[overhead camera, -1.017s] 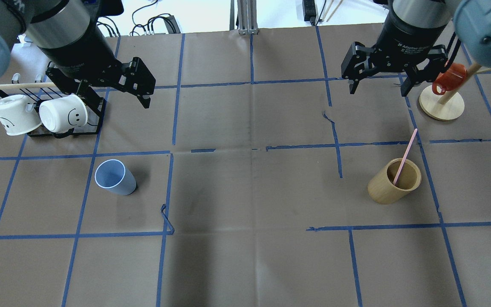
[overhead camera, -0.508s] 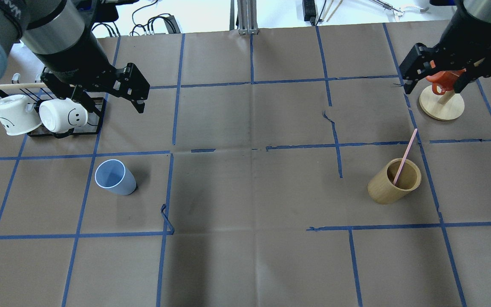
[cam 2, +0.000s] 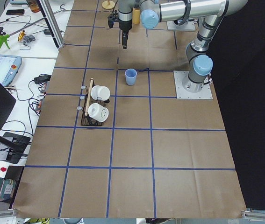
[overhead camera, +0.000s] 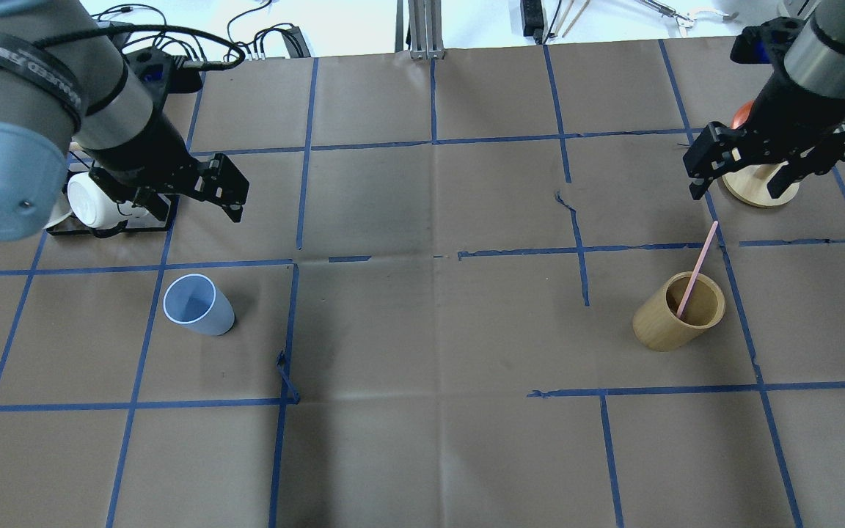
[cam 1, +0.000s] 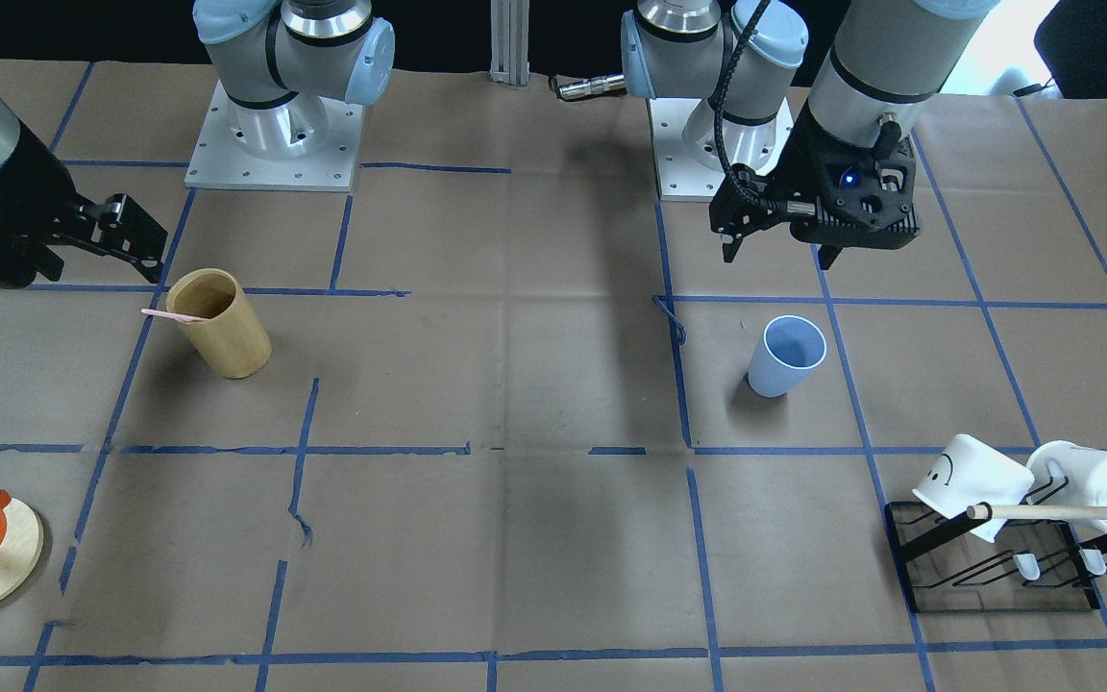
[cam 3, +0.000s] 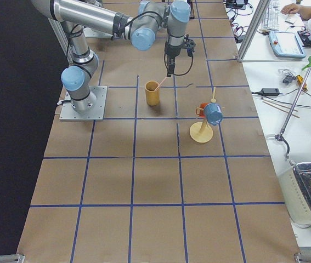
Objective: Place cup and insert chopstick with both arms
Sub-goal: 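Lower left gripper toward blue cup while right gripper descends to pink stick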
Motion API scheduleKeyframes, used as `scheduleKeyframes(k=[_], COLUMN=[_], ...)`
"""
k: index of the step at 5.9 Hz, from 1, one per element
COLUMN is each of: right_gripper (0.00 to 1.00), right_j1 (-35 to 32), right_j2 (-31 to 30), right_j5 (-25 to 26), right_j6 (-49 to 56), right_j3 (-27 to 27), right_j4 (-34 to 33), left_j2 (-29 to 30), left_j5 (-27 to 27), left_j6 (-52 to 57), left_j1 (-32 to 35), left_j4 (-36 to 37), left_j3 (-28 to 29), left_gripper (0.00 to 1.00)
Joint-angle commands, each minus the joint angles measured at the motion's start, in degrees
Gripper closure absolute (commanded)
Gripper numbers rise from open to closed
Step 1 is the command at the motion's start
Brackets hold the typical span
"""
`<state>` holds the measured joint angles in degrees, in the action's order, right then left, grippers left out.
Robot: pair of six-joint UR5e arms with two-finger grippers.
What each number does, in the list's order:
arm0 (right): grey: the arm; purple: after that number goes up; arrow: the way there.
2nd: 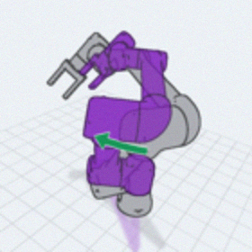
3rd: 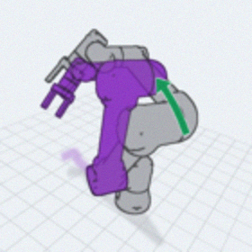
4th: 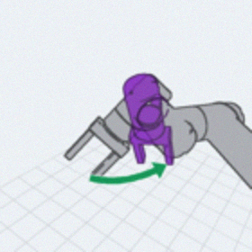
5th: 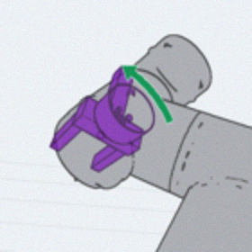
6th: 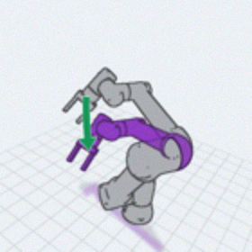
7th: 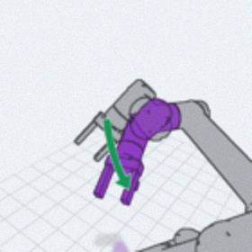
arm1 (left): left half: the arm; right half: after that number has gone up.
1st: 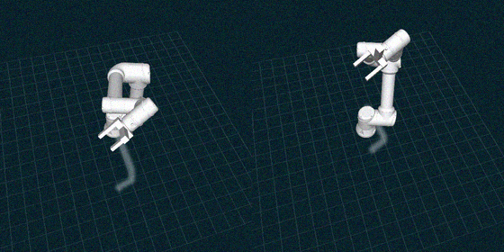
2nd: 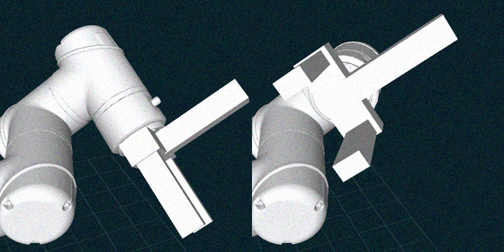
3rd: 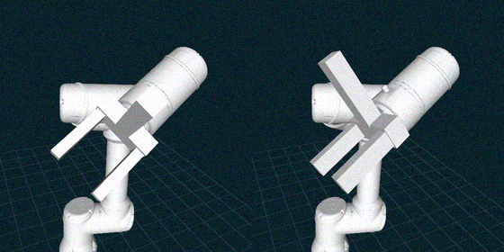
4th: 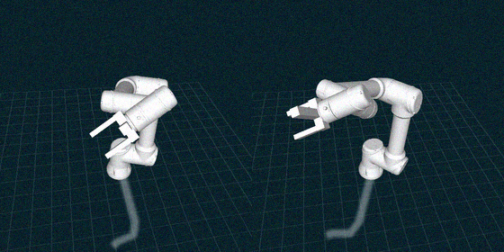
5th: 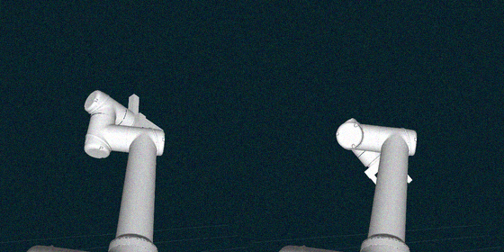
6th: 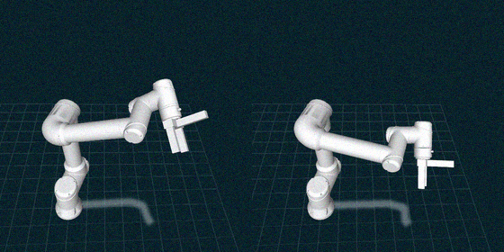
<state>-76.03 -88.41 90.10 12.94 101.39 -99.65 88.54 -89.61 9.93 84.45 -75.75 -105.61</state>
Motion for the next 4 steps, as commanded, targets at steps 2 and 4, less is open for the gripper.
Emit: scheduleKeyframes(k=[2, 4], right_gripper=[0.1, 0.56], right_j1=[0.09, 0.09], right_j2=[0.0, -0.09], right_j5=[0.6, 0.95], right_j6=[-0.11, -0.11], right_j3=[7.16, 7.16], right_j4=[-8.01, -6.71], left_j2=[3.99, 5.24], left_j5=[-0.74, -0.92], left_j6=[3.77, 3.87], left_j1=[-3.06, -3.23], left_j4=[9.82, 12.47], left_j3=[-11.88, -14.36], left_gripper=[0.01, 0.1])
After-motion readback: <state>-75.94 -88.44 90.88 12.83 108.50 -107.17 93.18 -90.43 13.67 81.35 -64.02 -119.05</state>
